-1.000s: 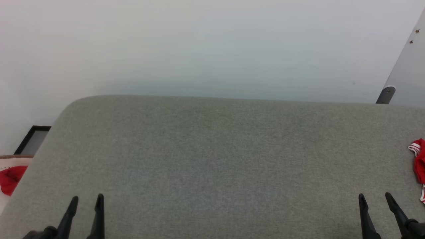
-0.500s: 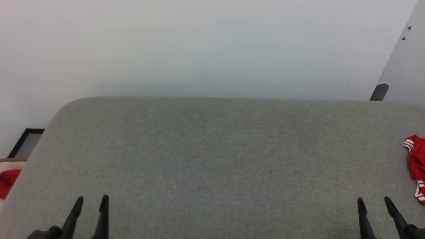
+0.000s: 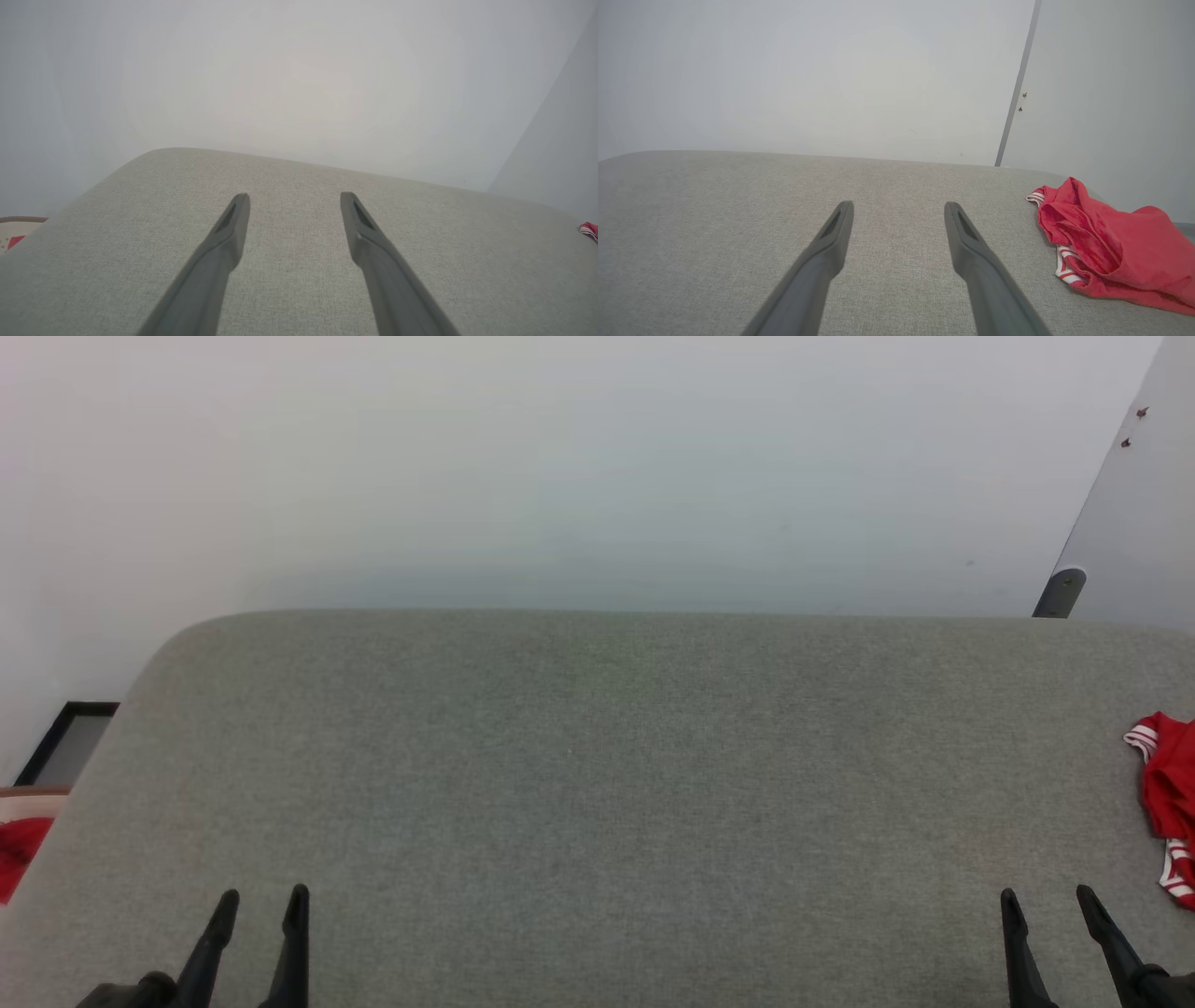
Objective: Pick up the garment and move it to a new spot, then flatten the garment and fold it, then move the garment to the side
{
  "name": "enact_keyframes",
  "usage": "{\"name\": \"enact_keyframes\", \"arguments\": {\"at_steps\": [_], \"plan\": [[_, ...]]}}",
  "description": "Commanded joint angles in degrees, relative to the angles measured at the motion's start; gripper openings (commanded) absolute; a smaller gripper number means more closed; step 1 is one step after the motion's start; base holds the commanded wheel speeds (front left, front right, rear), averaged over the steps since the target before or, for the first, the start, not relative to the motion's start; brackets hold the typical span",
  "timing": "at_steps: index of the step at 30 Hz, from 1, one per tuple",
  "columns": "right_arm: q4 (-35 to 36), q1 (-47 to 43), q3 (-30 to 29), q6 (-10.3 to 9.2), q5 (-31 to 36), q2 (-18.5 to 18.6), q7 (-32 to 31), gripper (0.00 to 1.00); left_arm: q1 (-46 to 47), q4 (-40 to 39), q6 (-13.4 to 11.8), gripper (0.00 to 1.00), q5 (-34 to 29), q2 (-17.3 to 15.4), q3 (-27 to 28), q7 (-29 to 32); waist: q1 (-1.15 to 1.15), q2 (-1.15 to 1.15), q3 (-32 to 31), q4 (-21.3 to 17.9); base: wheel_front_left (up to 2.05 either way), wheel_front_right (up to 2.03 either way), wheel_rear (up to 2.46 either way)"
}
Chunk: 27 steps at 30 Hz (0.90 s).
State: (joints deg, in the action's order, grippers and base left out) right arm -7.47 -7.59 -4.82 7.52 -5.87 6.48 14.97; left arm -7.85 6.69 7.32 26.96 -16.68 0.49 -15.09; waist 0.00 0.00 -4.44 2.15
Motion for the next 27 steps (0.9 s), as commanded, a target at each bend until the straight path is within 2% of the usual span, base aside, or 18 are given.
{"name": "enact_keyframes", "arguments": {"at_steps": [1,9,10,14,27], "plan": [[0.24,-0.52,0.19,-0.06,0.43,-0.17,0.25,1.0,-0.03,0.05,0.23,1.0,0.39,-0.07,0.02,-0.04,0.0,0.0,-0.01,-0.01,0.0,0.0,0.0],[0.32,-0.7,0.47,-0.06,0.51,-0.31,0.25,1.0,-0.02,-0.09,0.24,1.0,0.35,0.18,0.16,-0.04,0.0,0.0,-0.06,-0.05,0.0,0.0,0.0],[0.05,-0.08,0.32,0.0,0.08,-0.12,0.0,0.0,0.01,-0.06,0.0,0.0,0.32,0.19,0.08,0.01,0.0,0.0,-0.06,-0.06,0.0,0.0,0.0],[-2.17,-0.37,0.31,0.0,-0.22,-0.45,-0.4,0.0,-0.85,1.93,-0.01,0.0,0.4,1.63,-0.47,0.07,0.0,0.0,-0.05,-0.06,0.0,0.0,0.0],[-2.98,2.32,-0.22,-0.01,-15.14,-0.98,-4.21,0.0,1.85,2.82,0.02,0.0,11.69,3.7,0.69,3.79,0.0,0.0,0.44,-0.28,0.0,0.0,0.0]]}}
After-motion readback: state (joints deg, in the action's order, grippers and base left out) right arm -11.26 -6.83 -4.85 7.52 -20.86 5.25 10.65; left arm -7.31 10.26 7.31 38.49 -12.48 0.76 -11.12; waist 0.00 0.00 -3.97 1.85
